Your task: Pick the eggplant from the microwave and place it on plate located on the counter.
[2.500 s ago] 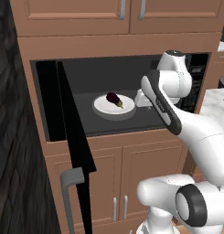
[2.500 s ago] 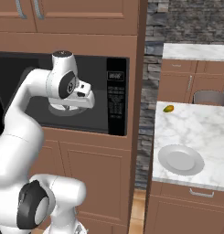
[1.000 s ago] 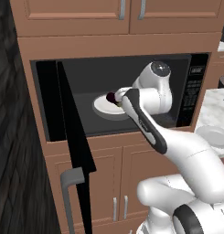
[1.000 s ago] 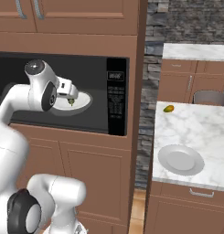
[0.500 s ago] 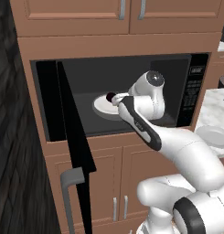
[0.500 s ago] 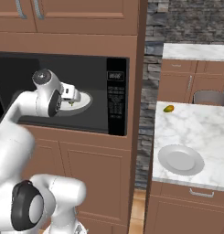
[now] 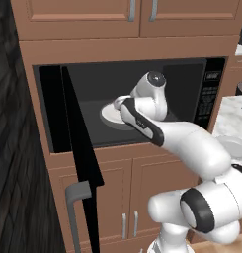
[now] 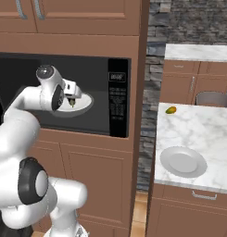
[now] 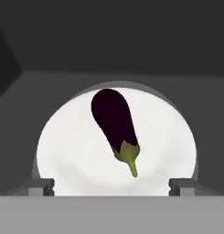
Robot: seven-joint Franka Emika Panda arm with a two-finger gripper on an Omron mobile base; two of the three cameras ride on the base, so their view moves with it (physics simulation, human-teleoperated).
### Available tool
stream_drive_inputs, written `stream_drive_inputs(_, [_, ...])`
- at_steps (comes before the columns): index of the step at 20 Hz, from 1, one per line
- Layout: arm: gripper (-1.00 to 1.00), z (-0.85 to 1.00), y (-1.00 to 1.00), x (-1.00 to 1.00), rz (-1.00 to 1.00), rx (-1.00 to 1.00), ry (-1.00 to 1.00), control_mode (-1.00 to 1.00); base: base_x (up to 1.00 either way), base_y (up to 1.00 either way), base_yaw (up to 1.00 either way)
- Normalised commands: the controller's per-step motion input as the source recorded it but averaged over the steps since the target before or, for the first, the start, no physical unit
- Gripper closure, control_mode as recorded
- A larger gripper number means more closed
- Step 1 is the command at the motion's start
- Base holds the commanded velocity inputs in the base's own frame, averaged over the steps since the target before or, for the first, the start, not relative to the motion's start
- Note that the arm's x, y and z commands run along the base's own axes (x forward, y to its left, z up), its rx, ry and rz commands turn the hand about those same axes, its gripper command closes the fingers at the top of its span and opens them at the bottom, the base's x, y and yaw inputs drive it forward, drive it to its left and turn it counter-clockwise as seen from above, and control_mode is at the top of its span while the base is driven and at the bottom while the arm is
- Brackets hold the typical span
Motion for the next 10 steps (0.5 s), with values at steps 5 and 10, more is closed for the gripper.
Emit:
stream_drive_inputs(5, [-1.0, -0.34, -0.02, 0.3, 0.03, 0.0, 0.0, -1.0, 0.0, 0.0, 0.0])
stream_drive_inputs(10, [-1.0, -0.4, -0.01, 0.3, 0.05, 0.0, 0.0, -1.0, 0.0, 0.0, 0.0])
